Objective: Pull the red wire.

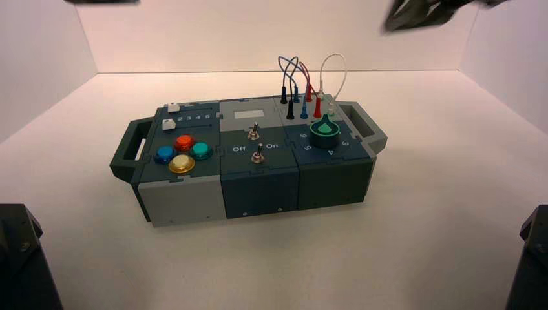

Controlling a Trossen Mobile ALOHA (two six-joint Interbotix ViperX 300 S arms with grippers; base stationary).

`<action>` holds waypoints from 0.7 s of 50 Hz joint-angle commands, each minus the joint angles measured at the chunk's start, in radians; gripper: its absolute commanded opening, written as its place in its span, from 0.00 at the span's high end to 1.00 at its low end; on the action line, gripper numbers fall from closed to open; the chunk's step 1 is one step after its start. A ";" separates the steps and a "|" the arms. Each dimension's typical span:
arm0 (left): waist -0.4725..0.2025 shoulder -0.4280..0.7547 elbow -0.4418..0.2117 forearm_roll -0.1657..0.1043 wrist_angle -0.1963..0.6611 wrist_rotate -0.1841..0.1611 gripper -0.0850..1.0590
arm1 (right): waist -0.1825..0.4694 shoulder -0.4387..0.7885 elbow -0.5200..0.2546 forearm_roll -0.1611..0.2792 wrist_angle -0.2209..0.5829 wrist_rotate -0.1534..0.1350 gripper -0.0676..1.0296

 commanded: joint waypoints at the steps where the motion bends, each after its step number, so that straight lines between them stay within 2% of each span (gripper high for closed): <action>1: -0.034 0.046 -0.012 -0.002 0.000 -0.006 0.95 | 0.060 0.103 -0.083 0.020 0.028 0.003 0.61; 7: -0.058 0.083 -0.015 -0.002 0.002 -0.008 0.95 | 0.109 0.204 -0.133 0.023 0.055 0.002 0.61; 12: -0.063 0.104 -0.021 -0.002 0.002 -0.008 0.95 | 0.120 0.279 -0.173 0.023 0.083 -0.002 0.61; 21: -0.064 0.130 -0.037 -0.002 0.002 -0.002 0.95 | 0.121 0.414 -0.238 0.021 0.114 -0.008 0.55; 35: -0.067 0.132 -0.054 -0.002 0.002 0.000 0.95 | 0.109 0.509 -0.310 0.008 0.100 -0.009 0.55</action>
